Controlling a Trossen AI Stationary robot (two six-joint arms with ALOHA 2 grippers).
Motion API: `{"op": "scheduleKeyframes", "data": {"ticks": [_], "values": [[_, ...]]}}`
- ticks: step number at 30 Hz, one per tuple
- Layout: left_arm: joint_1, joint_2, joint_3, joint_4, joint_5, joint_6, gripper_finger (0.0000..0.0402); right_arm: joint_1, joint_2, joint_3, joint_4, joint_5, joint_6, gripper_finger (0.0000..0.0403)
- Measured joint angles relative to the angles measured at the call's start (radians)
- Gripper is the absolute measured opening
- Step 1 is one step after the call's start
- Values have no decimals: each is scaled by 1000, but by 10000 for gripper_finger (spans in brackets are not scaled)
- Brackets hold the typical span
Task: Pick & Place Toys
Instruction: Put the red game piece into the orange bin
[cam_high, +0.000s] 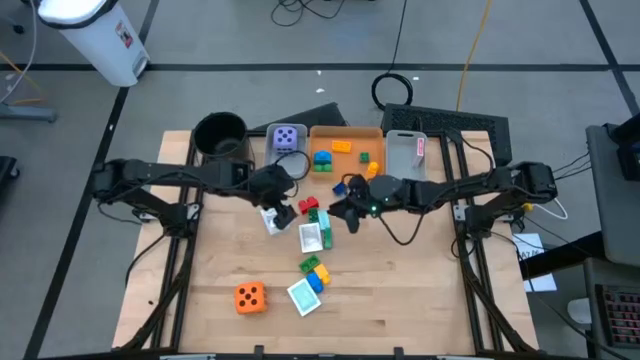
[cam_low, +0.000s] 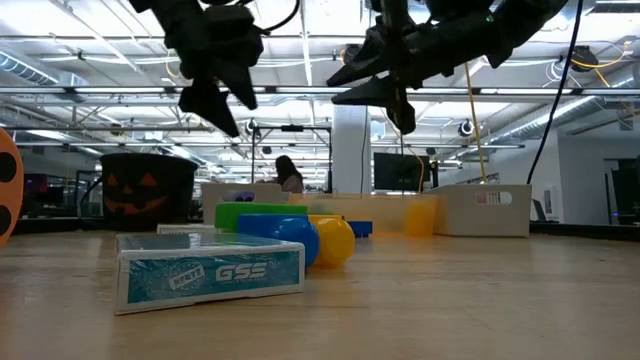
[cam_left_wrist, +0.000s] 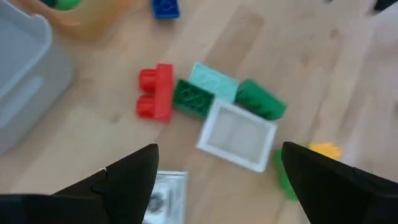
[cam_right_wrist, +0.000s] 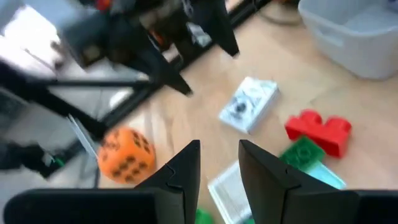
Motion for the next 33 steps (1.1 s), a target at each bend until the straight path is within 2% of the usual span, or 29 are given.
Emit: {"op": "scheduleKeyframes", "data": {"ticks": [4,10,14,21,29,33], "values": [[-34,15,0,11,1,-75,344,33,-14,0,-90,-1,-80,87],[-100,53,0,-48,-40,-307,344,75,-59,0,-173,-1,-203,74],[-143,81,0,-73,-58,-440,344,76,-88,0,-171,0,-228,76],[-167,121,0,-89,-147,-557,344,69,-102,0,-198,-1,-211,84],[-167,147,0,-83,-136,-649,344,69,-101,0,-346,-2,-205,129],[-174,153,0,-50,-145,-594,344,69,-101,0,-370,-3,-205,169]]}}
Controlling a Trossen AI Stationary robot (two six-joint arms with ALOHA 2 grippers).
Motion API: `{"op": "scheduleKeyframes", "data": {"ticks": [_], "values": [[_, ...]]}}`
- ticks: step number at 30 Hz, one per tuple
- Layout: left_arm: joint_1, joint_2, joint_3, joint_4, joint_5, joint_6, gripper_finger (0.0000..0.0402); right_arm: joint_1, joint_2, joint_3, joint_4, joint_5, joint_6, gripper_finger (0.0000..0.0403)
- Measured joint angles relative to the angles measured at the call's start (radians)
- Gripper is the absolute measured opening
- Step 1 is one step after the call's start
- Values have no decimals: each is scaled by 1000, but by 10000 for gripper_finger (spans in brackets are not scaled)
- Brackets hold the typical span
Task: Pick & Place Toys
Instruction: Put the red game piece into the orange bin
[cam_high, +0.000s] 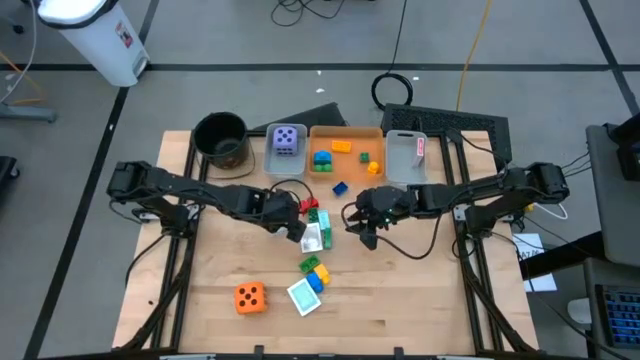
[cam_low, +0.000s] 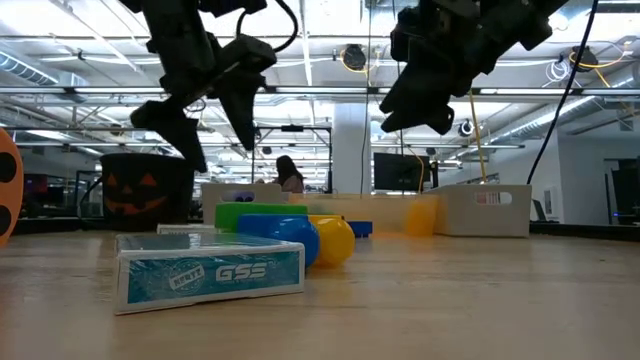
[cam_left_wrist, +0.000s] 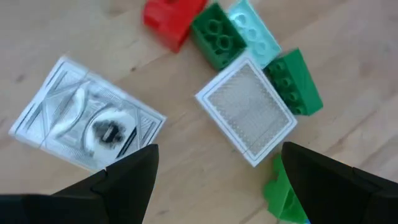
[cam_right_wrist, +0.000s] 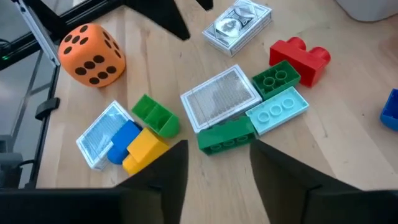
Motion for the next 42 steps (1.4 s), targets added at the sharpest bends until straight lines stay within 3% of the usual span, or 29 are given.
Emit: {"op": "scheduleKeyframes", "data": {"ticks": [8,18,23,42], "values": [[109,3,0,95,41,313,344,0,0,0,-1,1,-10,225],[280,105,0,186,122,525,344,0,0,0,-2,2,-13,228],[309,161,0,202,167,573,344,0,0,0,-3,4,17,223],[325,208,0,217,151,776,344,-22,0,0,-5,10,45,222]]}}
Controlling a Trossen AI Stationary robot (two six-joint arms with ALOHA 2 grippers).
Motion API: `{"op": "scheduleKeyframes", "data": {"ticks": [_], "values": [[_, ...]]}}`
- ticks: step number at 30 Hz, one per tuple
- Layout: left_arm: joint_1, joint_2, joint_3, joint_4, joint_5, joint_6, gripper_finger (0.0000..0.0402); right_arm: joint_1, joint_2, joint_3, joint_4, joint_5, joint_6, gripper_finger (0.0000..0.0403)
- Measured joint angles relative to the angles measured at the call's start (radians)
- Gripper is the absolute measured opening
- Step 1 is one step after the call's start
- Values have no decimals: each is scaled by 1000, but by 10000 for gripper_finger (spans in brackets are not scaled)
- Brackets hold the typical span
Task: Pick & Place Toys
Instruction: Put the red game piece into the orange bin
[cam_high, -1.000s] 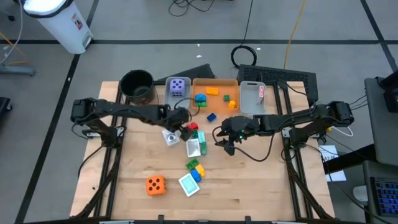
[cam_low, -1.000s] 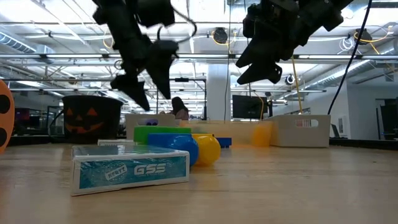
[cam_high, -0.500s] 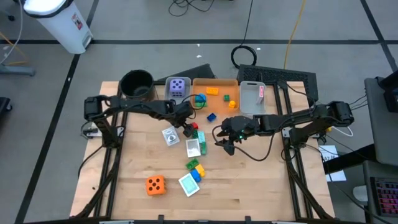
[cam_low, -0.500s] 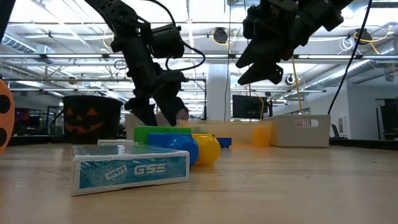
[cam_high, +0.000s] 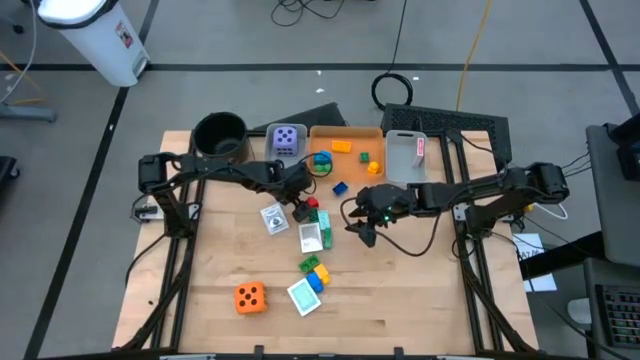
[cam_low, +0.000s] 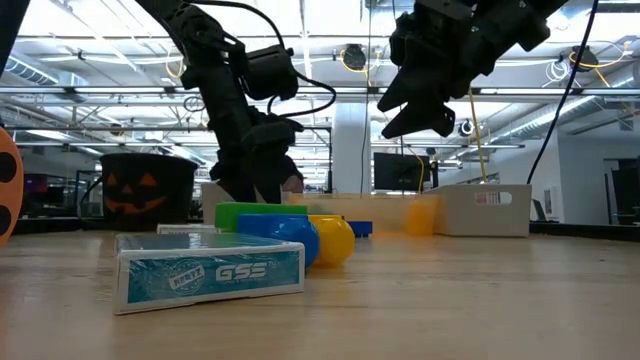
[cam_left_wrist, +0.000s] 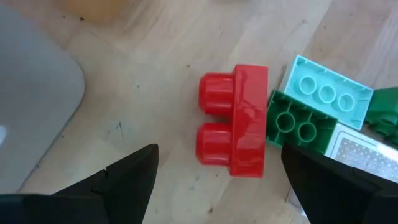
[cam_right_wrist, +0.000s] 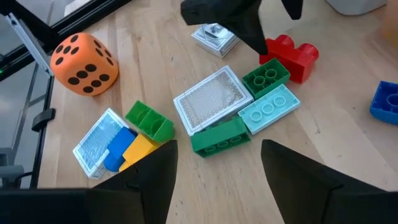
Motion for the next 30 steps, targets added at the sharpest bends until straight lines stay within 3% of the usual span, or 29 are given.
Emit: {"op": "scheduleKeyframes", "data": {"ticks": [23,30], "values": [[-37,31,0,-9,-75,24,343,-6,0,0,0,25,0,222],[-37,50,0,-7,-73,-2,277,-7,0,0,1,25,1,222]]}}
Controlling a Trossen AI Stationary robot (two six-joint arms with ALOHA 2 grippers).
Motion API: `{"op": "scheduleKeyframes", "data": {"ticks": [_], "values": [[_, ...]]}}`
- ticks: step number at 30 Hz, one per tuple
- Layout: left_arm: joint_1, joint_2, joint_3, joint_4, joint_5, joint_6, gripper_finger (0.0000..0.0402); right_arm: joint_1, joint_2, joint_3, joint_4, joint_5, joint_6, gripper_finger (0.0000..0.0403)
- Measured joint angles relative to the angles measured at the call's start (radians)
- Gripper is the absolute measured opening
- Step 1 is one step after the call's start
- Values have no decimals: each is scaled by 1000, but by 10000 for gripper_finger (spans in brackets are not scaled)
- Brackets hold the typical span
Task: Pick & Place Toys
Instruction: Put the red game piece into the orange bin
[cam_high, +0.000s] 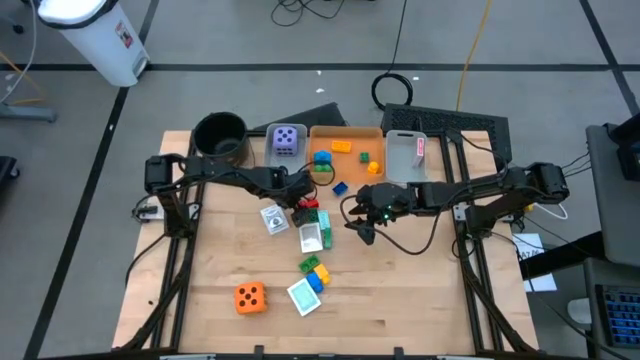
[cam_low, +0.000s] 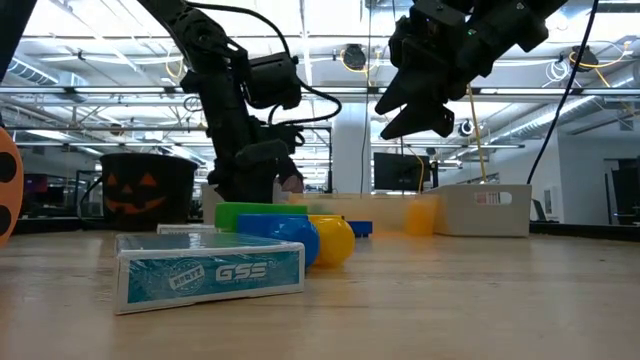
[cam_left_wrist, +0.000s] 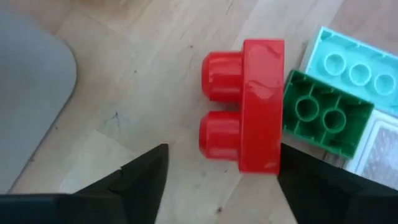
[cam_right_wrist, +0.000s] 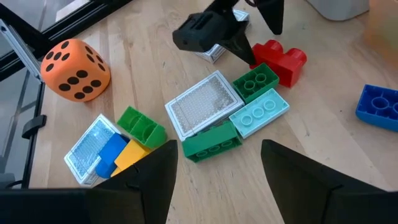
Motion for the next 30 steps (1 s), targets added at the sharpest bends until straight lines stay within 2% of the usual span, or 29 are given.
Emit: {"op": "scheduleKeyframes", "data": {"ticks": [20,27,30], "values": [[0,2,0,8,2,-50,72,0,0,0,3,0,22,222],[0,2,0,8,2,-76,13,0,0,0,2,0,26,222],[0,2,0,8,3,-76,6,0,0,0,2,-1,26,222]]}}
